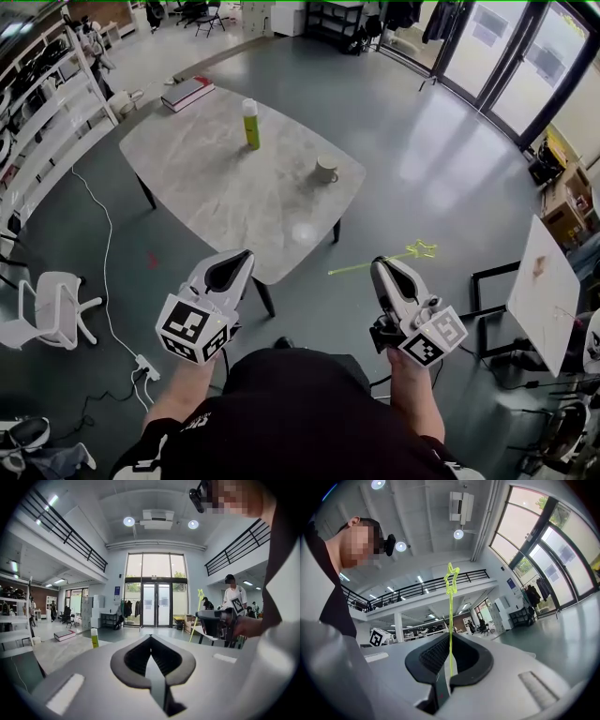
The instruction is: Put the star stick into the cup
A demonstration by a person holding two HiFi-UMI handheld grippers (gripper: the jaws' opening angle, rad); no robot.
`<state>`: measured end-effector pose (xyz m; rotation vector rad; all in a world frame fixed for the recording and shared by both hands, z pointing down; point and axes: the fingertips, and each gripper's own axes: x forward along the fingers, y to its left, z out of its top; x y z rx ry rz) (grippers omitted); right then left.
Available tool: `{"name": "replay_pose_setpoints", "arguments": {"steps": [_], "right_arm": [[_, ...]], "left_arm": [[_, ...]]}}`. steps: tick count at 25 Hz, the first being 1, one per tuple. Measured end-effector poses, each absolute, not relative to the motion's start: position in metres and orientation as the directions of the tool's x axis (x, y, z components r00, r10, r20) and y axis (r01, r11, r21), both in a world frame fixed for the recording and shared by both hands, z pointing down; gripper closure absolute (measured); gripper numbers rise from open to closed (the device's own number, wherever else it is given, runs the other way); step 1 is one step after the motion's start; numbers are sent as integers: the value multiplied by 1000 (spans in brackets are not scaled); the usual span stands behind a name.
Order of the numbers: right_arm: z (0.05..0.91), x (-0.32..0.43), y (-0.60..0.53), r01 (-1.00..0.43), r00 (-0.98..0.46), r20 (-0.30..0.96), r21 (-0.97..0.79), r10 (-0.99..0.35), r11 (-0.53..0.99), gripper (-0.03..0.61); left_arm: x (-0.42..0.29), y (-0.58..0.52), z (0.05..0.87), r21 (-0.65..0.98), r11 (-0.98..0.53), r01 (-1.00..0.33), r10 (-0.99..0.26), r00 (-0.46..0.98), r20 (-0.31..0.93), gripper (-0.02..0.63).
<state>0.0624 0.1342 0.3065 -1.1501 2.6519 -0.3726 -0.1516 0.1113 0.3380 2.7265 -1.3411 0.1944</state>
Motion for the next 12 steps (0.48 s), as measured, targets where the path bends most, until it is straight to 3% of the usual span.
{"name": "replay_pose_setpoints", "arguments": {"steps": [12], "right_arm": [[316,38,74,-669,-688,-70,-325,-723,668,551]], "left_arm": [[-169,63,356,55,-602,-797,-781,602,164,611]]}}
